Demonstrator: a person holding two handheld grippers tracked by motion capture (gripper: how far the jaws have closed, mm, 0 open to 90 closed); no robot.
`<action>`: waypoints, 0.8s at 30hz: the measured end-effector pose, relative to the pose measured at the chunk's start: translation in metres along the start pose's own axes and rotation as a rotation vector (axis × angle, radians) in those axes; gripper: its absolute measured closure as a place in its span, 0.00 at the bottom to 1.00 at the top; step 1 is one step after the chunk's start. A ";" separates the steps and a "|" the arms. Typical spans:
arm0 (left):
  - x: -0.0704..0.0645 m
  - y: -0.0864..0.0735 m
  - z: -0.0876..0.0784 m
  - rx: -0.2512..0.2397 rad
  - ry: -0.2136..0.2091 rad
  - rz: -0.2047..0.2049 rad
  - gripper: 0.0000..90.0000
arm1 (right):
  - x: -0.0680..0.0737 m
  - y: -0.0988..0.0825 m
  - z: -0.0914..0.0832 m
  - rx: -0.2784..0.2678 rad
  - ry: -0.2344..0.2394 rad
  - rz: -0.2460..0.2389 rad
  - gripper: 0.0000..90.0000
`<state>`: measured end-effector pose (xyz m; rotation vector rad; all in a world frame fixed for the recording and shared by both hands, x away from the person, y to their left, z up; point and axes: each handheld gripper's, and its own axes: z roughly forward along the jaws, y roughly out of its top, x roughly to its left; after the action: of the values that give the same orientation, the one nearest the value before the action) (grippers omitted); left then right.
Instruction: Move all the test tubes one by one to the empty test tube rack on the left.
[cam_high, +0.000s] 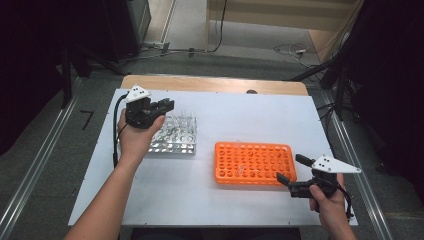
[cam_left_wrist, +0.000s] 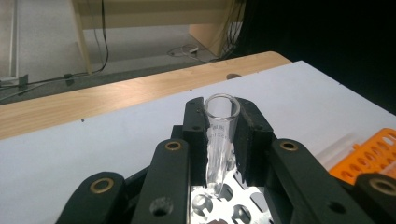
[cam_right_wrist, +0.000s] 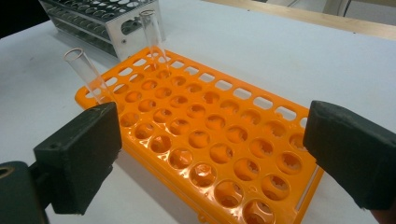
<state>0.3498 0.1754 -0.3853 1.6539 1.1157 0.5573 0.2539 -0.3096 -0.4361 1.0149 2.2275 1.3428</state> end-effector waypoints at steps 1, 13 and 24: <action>0.001 0.000 0.002 0.005 0.006 0.002 0.84 | 0.000 0.000 0.000 0.000 0.001 0.000 0.04; -0.002 -0.006 0.028 0.065 0.075 0.049 0.84 | -0.001 0.000 -0.001 -0.003 -0.001 0.002 0.04; 0.000 -0.020 0.044 0.127 0.101 0.049 0.84 | -0.001 -0.001 -0.001 -0.003 -0.007 0.003 0.04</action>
<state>0.3762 0.1553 -0.4202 1.7830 1.2080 0.6180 0.2537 -0.3112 -0.4362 1.0214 2.2188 1.3417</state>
